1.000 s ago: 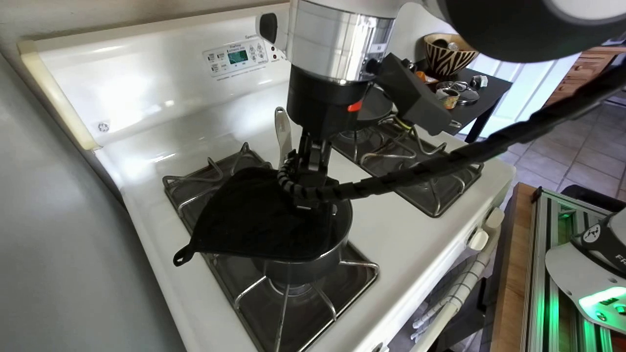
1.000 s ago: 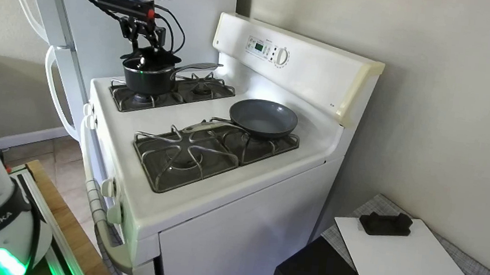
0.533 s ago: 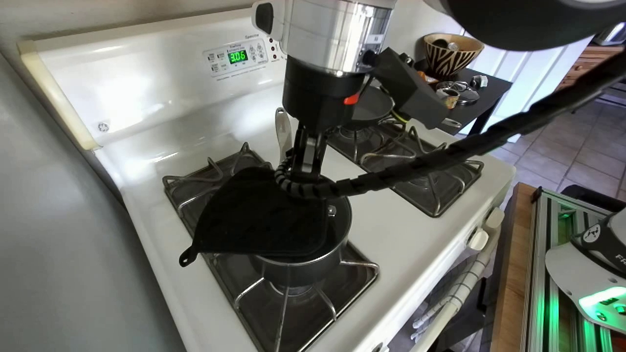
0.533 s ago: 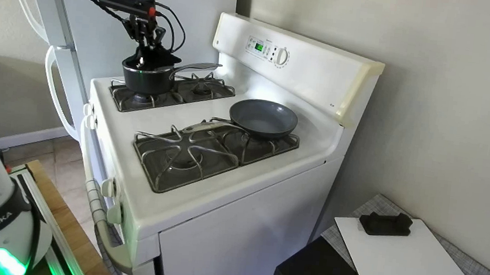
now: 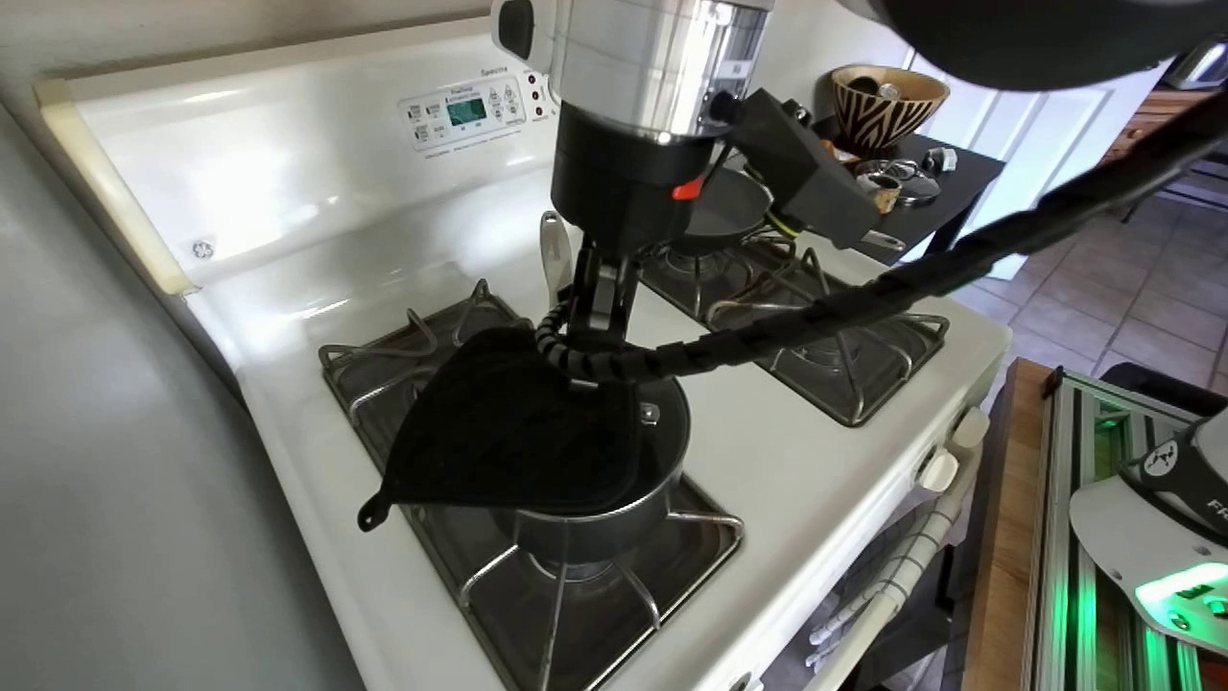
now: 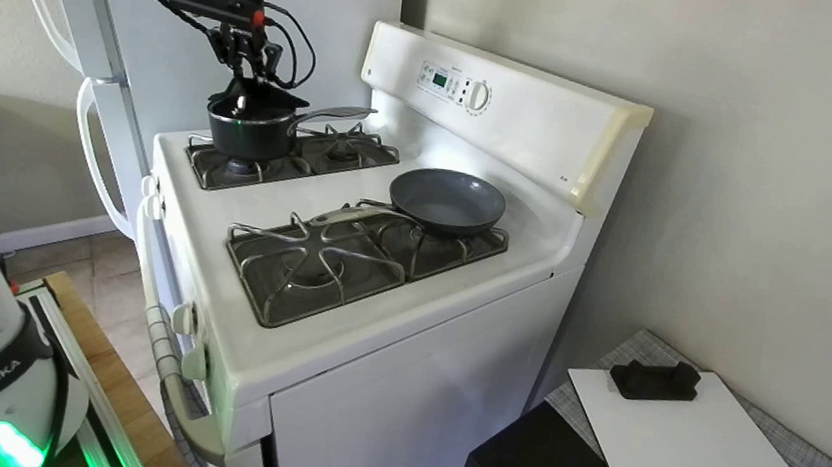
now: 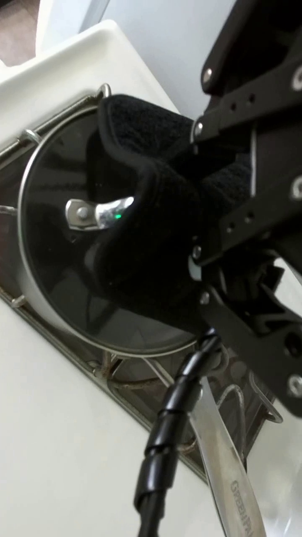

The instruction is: Use the black pot holder to place the glass lid on the pot.

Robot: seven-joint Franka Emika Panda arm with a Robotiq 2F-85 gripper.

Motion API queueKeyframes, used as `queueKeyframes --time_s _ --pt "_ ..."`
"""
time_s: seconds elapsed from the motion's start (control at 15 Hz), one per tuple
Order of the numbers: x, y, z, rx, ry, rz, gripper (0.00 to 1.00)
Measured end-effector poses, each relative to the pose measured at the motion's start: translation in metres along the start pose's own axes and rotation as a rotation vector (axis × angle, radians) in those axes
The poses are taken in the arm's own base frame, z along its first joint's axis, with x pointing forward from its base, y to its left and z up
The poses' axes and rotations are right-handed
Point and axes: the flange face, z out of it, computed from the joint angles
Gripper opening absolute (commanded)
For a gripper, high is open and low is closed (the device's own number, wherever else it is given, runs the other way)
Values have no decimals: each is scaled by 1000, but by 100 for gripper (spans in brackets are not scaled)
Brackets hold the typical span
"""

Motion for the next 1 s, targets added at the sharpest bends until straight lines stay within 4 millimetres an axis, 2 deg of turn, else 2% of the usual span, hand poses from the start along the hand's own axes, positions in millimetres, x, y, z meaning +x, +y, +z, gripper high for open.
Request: queueKeyframes --time_s 0.07,0.2,0.8,1.0 --pt "1 0 -2 0 5 -1 12" --pt "4 -1 -8 -1 17 -2 0" --pt "9 -2 -25 -6 51 -1 1" --pt "7 2 -45 -18 87 10 1"
